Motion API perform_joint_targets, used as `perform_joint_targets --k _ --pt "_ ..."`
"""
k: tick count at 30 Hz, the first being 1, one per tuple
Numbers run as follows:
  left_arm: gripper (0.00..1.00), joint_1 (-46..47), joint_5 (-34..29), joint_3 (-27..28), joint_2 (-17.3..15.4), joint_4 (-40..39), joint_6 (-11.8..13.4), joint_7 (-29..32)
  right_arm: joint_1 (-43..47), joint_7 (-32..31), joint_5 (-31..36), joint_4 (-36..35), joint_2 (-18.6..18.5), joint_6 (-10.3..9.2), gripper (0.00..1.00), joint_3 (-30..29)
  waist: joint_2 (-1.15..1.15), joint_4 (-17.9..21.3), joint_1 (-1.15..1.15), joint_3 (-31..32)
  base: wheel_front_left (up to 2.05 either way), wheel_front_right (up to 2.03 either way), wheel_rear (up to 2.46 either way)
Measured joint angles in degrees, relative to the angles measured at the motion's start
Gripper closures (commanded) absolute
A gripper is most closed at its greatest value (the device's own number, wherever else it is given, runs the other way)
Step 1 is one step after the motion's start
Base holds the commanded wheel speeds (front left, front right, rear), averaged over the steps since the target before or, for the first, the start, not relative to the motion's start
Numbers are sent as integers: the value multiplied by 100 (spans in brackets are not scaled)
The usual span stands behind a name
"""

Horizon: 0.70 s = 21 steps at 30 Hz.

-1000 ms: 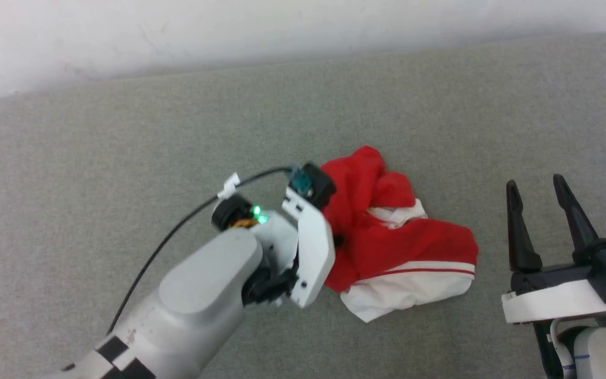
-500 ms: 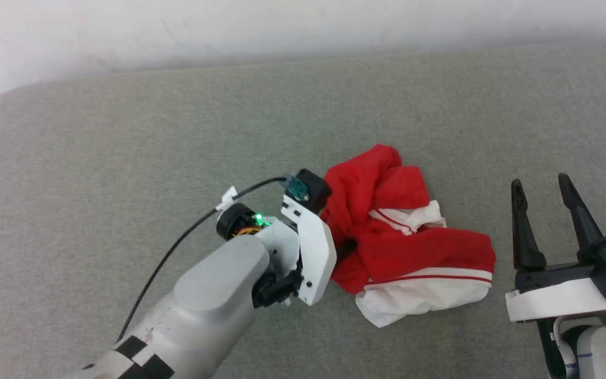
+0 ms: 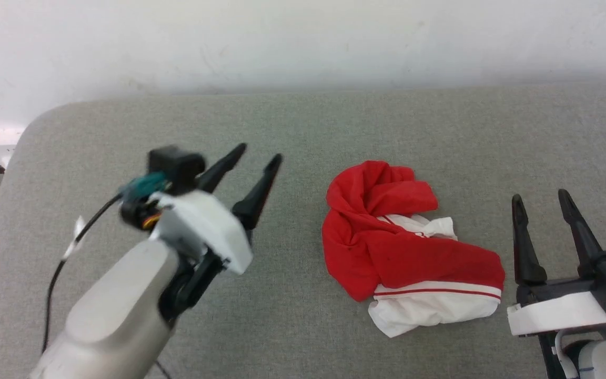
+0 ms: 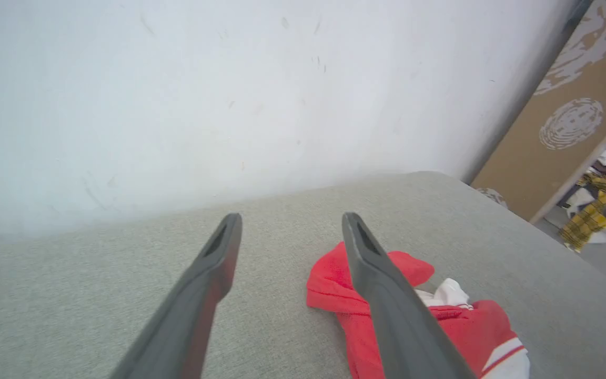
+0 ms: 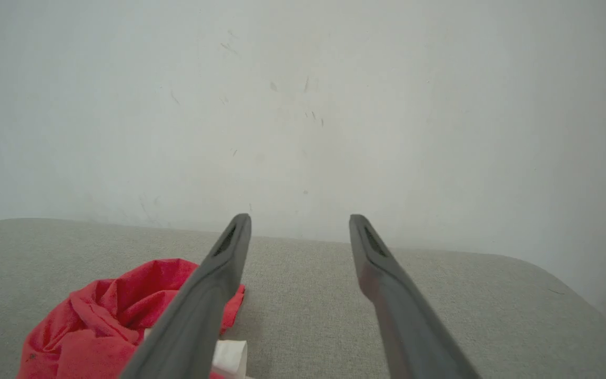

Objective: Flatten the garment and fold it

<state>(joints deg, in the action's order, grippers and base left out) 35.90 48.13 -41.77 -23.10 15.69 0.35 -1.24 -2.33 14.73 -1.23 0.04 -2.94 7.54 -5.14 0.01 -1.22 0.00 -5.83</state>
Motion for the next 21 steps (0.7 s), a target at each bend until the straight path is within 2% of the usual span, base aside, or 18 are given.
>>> perform_joint_targets --k 5,7,10,13,17,21 --pt "0 -1061 -231 367 -460 -1015 767 -856 137 0 -27 -43 0 0 0 -36 0 -5 0 73 0 0 0" --pt "0 -1530 -342 556 -558 -1337 1098 -1150 185 0 -31 -57 -1 0 0 -41 0 6 0 84 0 0 0" --pt "0 -2220 -592 934 -556 -1875 1452 -1333 260 0 -37 -82 -1 0 0 -46 0 18 0 94 0 0 0" --pt "0 -2964 -1128 1508 -370 -2361 1594 -1349 323 -1 -46 -93 -1 0 0 -33 0 42 0 88 0 0 0" --pt "0 -3964 -1835 2111 101 -2681 1574 -1348 431 -7 -54 -94 -1 0 0 -7 0 70 0 80 0 0 0" --pt "0 -4569 -2258 2550 667 -2763 1323 -1349 591 -18 -140 -71 -1 0 0 22 0 48 -1 93 0 0 0"
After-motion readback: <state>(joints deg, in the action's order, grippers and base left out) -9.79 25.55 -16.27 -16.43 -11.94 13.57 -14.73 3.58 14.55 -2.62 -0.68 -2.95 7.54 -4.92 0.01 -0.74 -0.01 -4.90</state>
